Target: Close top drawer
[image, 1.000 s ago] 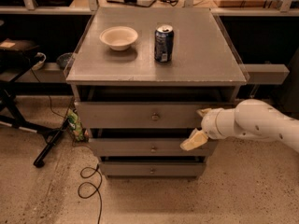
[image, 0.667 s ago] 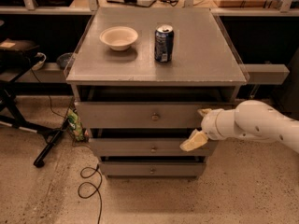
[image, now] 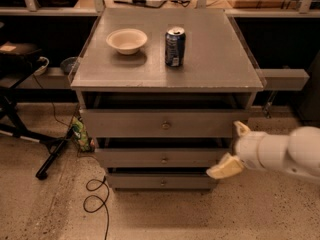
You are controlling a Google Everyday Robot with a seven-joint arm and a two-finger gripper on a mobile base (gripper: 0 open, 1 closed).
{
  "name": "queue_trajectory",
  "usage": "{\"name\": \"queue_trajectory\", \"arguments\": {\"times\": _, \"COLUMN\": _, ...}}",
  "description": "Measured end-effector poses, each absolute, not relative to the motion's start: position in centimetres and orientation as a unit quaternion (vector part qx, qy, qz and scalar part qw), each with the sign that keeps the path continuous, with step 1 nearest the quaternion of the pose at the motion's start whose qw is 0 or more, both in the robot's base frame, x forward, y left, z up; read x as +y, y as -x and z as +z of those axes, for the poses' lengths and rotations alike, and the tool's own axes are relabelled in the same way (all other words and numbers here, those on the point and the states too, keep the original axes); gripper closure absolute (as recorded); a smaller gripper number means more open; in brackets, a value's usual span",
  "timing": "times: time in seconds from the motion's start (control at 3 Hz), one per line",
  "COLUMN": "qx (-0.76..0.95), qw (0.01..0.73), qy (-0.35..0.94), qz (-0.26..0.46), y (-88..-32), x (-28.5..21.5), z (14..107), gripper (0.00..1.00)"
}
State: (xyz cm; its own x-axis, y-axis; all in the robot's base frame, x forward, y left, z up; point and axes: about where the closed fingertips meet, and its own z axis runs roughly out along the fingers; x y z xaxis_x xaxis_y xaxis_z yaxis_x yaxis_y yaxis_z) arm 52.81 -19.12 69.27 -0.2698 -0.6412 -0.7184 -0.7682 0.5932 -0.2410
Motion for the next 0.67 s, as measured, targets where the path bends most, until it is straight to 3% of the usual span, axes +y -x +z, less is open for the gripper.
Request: {"name": "queue_trajectory", "arguments": {"times": 0.67, "qx": 0.803, "qw": 0.414, "qy": 0.423, "qz": 0.068, "y": -51.38, "x": -21.69, "z": 69.49, "gripper": 0.0}}
